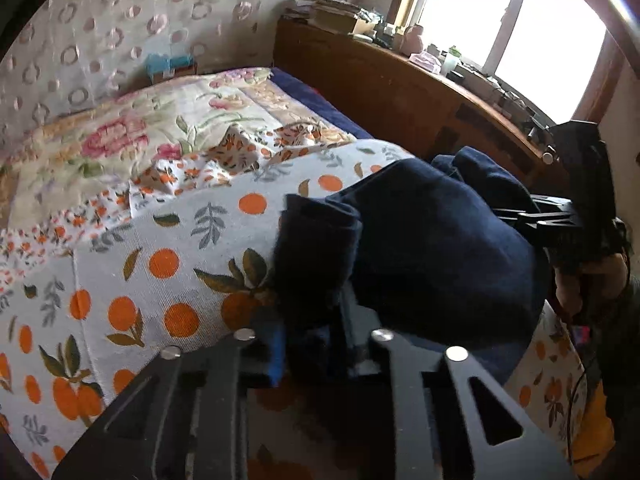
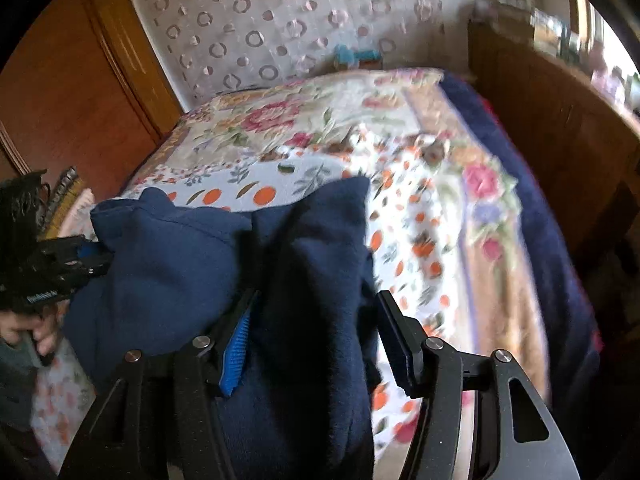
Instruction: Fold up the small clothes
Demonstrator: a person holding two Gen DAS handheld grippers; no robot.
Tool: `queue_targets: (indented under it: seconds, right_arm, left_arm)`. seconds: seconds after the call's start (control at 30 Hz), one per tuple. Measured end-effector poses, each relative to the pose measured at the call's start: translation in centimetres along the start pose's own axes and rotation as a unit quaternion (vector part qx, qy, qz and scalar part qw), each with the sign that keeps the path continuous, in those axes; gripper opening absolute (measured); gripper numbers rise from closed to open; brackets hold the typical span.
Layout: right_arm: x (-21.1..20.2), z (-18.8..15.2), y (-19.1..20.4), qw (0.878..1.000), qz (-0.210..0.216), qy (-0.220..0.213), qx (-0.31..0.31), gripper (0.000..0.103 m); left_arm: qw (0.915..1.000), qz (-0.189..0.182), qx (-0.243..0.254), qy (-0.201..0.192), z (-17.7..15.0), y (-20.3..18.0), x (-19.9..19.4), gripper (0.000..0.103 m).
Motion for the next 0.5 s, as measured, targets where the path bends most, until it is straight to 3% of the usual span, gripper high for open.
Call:
queue_targets:
  seconds: [0.13,0.23,0.47,0.5]
  right_arm:
    - [0.1,0.0,-0.3,1.000,0.009,0.001,0.007,0.061]
    - [0.5,0.2,-1.0,1.000,-0.006,-0.006,0.007,0.077]
    - [1.3,-0.2,-1.2,0.999,0.032,0.023,0.037,0.077]
    - [1.1,-0.2,-1.1,0.998,0.037,0.024,0.033,0.072]
  left_arm:
    - [0.9999,0.007,0.007,-0.012,0.1,-0.1,-0.7,0.020]
    - [0.9998,0.010,0.011,-0.013,0.1,-0.1,-0.8,0.020]
    - [0.9999,0.000,0.005,-0.013,0.0,-0.3,-0.7,0.017]
    - [0.9998,0.001,0.012,-0.013,0.0,-0.6,-0.8,0.016]
Point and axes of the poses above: each gripper's, at about its wrist camera, not at the fingertips, and x roughly the way its jaws point, y to its left, z to its top, the point moved 8 cm from there along x, roughly the way its jaws point, and after that the axes turned 11 degrees about x, right-handed, at the moved point
